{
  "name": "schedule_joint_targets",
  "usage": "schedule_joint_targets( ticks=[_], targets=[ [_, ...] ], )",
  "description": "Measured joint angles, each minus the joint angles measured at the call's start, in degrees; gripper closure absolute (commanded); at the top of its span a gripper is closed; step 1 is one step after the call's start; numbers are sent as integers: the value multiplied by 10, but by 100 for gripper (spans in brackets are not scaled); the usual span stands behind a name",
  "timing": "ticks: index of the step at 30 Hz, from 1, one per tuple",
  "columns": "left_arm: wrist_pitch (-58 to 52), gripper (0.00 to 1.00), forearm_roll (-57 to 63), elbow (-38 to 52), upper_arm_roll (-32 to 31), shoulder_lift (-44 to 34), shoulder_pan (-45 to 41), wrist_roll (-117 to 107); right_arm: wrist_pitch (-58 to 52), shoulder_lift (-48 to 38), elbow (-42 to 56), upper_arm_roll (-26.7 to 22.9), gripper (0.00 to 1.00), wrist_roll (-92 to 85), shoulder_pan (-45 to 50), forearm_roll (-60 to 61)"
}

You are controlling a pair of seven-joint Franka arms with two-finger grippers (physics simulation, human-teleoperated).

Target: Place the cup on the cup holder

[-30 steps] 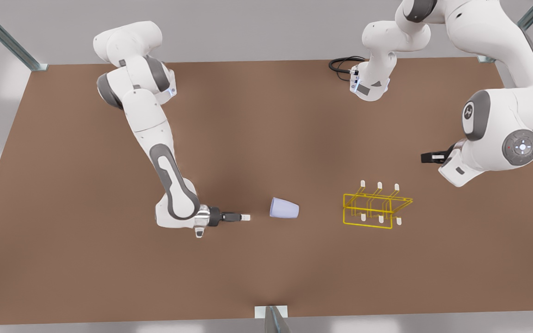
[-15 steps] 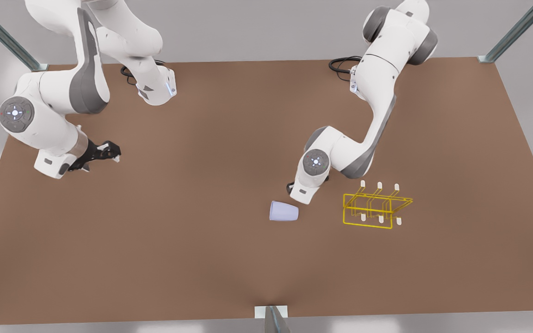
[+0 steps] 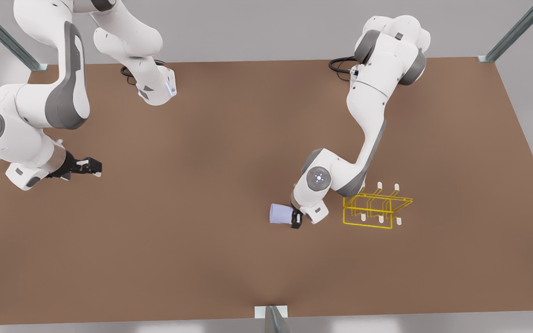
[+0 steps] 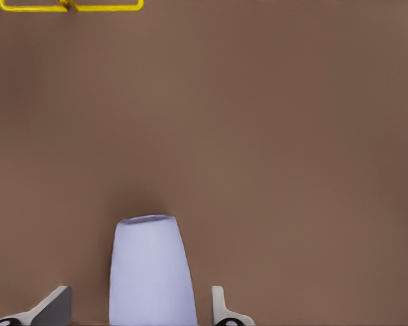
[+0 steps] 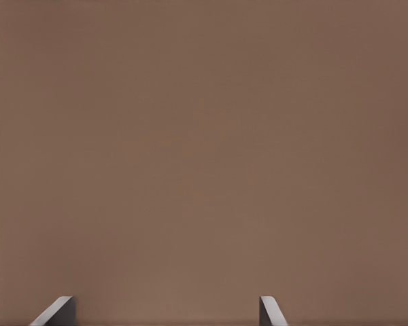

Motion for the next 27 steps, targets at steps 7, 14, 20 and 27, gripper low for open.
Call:
schedule_joint_targets(
  ticks=[7, 14, 20, 27],
  targets=[
    [17, 0, 4, -20, -5, 7, -12, -100, 1, 6, 0, 1, 0, 20, -5, 2],
    [37, 0, -19, -5, -6, 17, -28, -157, -1, 9, 1, 1, 0, 33, -6, 12],
    [42, 0, -28, 25, -6, 40, -25, -194, -3, 9, 0, 0, 0, 40, -7, 13],
    [44, 0, -28, 38, -6, 52, -22, -221, -4, 10, 0, 0, 0, 46, -8, 14]
  ],
)
